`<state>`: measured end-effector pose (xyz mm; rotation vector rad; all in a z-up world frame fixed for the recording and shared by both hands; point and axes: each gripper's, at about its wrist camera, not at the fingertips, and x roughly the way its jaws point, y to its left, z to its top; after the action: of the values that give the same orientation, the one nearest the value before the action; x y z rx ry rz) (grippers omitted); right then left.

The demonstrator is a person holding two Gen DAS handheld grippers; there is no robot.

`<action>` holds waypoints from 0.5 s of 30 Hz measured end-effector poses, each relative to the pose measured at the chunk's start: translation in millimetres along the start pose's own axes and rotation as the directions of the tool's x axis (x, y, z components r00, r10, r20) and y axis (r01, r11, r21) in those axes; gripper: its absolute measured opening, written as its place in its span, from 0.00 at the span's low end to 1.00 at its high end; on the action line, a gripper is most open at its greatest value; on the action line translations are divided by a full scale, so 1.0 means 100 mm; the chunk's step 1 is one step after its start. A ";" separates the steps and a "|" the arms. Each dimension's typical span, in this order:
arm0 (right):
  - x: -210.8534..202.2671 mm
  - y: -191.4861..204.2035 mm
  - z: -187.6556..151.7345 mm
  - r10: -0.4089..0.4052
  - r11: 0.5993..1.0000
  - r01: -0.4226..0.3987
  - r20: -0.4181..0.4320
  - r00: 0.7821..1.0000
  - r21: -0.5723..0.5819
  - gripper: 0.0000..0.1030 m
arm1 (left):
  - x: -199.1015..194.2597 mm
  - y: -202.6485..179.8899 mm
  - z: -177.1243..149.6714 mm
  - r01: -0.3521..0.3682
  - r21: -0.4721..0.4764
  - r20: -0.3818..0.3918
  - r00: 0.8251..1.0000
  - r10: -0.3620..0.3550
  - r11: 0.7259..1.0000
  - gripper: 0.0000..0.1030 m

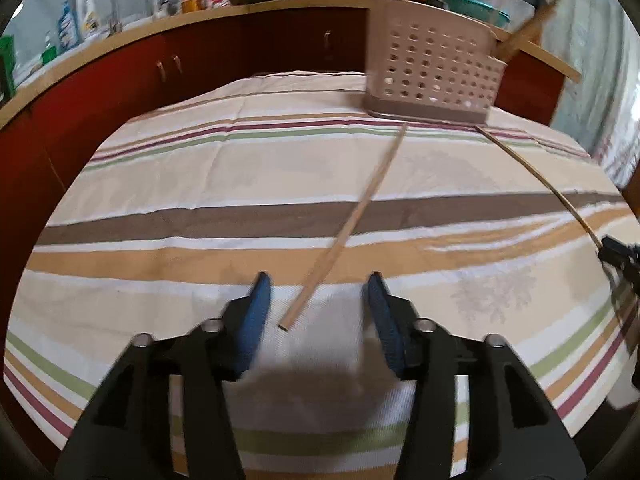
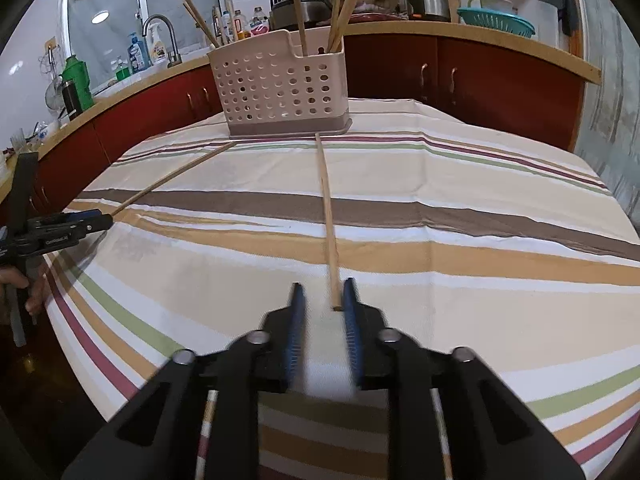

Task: Organize utensils
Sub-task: 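Close the right tool on a chopstick while the left tool closes on another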

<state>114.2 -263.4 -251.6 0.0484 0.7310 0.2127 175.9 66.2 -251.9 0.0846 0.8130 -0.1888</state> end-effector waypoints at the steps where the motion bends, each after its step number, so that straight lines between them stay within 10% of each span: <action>1: 0.00 0.00 -0.01 0.008 1.000 -0.008 0.002 1.000 0.006 0.06 | -0.01 -0.02 -0.01 0.009 0.005 0.003 1.000 -0.009 1.000 0.28; 4: -0.01 0.03 -0.02 0.004 1.000 -0.004 0.010 1.000 0.007 0.06 | -0.02 -0.10 -0.03 0.024 0.025 0.012 1.000 -0.024 0.999 0.09; 15: -0.43 0.09 0.14 -0.008 1.000 0.008 0.146 0.989 0.001 0.06 | -0.48 -0.27 0.04 -0.025 0.044 0.174 0.985 0.017 0.999 0.07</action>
<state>90.8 -263.7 -211.7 0.0607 0.5857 0.1996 141.7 45.3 -214.3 0.1182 0.6338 -0.1924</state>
